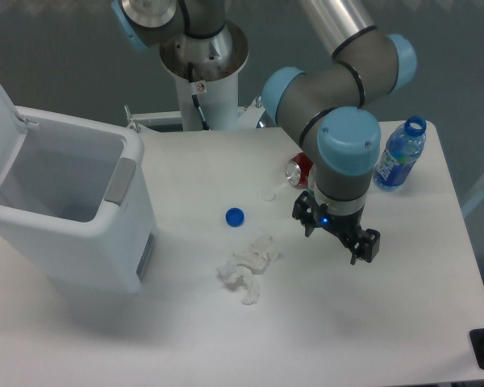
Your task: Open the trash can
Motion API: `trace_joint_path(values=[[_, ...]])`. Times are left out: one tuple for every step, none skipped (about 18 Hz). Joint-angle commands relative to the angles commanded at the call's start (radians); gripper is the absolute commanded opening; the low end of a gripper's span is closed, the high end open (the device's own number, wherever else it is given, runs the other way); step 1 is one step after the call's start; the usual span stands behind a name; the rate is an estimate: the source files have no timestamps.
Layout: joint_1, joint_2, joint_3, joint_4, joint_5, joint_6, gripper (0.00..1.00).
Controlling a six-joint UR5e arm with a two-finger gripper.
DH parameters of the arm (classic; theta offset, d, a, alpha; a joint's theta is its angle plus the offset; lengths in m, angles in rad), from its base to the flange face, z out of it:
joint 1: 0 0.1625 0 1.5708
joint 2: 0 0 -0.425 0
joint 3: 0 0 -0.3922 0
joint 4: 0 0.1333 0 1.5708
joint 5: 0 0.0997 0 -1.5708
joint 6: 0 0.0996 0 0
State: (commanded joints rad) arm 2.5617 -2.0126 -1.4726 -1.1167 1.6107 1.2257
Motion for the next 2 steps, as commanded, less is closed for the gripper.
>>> trace_joint_path(values=[[0.0, 0.0, -0.002, 0.0, 0.0, 0.0, 1.0], [-0.002, -0.002, -0.002, 0.0, 0.0, 0.0, 1.0]])
